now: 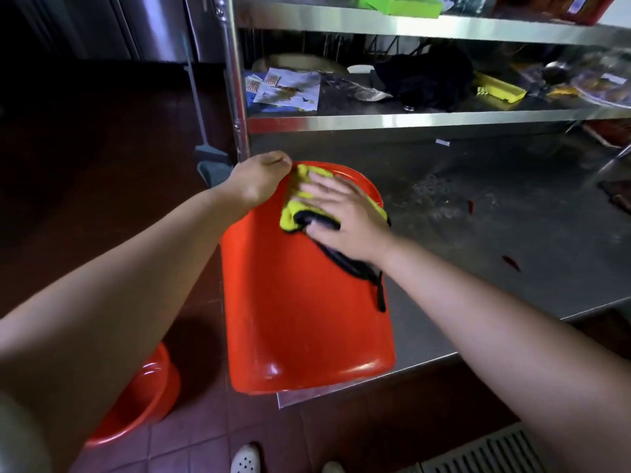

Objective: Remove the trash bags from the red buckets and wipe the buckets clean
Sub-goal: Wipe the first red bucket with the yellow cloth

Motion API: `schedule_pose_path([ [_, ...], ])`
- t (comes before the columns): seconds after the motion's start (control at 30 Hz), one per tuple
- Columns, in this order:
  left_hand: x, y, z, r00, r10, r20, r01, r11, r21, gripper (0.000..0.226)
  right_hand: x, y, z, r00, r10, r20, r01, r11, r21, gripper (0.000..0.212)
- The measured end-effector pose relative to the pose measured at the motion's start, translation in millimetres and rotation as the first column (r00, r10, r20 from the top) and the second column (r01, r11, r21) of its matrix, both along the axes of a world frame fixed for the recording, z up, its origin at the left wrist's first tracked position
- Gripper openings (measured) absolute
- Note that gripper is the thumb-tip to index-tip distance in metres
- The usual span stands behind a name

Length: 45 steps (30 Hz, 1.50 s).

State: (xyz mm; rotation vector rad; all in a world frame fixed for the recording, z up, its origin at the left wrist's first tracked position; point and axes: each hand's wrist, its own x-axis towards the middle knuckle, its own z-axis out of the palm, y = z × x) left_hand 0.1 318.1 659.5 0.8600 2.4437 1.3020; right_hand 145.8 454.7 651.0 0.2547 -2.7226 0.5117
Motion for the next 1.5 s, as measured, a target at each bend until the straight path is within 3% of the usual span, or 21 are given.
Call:
schedule_pose_path([
  [0.1,-6.2,-9.7,-2.6,0.99,0.046,0.135,-0.06,0.994,0.096,0.025,-21.7,-2.2,2.6,0.999,-0.027,0.027,0.028,0.999,-0.036,0.04],
  [0.27,-5.9,-42.7,-14.1,0.976,0.086,0.199,-0.134,0.96,0.244,0.014,7.4,-47.0,-11.0,0.996,0.081,0.031,-0.085,0.985,0.147,0.045],
  [0.5,-6.6,-71.6,-21.0,0.97,0.108,0.217,-0.163,0.954,0.251,0.022,99.2,-78.5,-35.5,0.931,0.343,0.126,-0.364,0.9,0.24,0.048],
  [0.67,-8.3,-75.5,-13.9,0.954,0.055,0.295,-0.129,0.962,0.239,0.02,93.8,-69.9,-33.0,0.89,0.431,0.148,-0.452,0.875,0.172,0.05],
  [1.03,-14.1,-76.4,-19.8,0.938,0.041,0.344,-0.152,0.941,0.302,0.016,-38.4,-36.0,10.1,0.989,0.135,0.06,-0.137,0.99,0.028,0.04],
  [1.13,-12.6,-77.5,-27.0,0.904,0.042,0.426,-0.197,0.924,0.327,0.017,-55.4,-26.2,15.8,0.984,0.143,0.107,-0.156,0.978,0.134,0.042],
  [1.27,-3.3,-64.3,-36.5,0.864,-0.041,0.503,-0.181,0.905,0.384,0.015,-42.5,-19.4,14.3,0.984,0.099,0.151,-0.136,0.955,0.264,0.044],
  [1.37,-4.5,-55.6,-33.6,0.876,-0.069,0.477,-0.129,0.919,0.371,0.018,-7.3,-21.1,5.2,0.99,0.015,0.14,-0.053,0.961,0.273,0.049],
  [1.5,-8.8,-57.5,-34.0,0.894,-0.055,0.444,-0.112,0.933,0.341,0.026,63.6,-30.7,-15.1,0.988,0.067,0.137,-0.098,0.968,0.232,0.05],
])
